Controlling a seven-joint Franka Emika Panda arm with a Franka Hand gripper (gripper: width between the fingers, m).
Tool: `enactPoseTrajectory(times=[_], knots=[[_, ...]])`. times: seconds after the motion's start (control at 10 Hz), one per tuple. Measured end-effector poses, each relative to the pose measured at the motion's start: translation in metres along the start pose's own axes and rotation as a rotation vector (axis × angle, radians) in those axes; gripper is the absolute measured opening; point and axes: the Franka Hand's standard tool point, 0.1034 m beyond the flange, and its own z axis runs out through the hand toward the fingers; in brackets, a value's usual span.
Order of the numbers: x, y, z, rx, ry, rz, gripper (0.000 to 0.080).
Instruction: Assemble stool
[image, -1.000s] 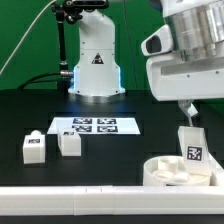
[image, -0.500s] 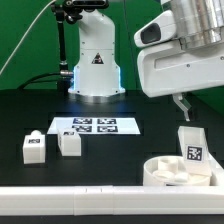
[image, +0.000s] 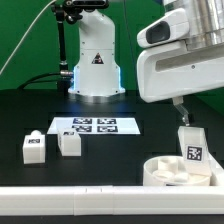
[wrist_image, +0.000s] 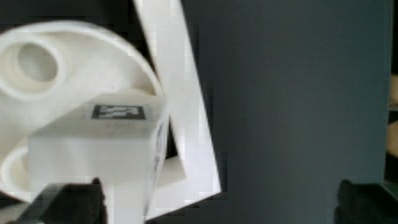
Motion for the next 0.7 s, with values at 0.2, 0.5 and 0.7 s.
enactPoseTrajectory(times=[0.2, 0.5, 0.7], knots=[[-0.0012, -0.0028, 0.0009, -0.044, -0.002, -0.234, 0.0649], [0.0002, 0.0023, 0.0008, -0.046, -0.006, -0.418, 0.0649], [0.0003, 0.0037, 0.0012, -0.047, -0.009, -0.525, 0.0649]])
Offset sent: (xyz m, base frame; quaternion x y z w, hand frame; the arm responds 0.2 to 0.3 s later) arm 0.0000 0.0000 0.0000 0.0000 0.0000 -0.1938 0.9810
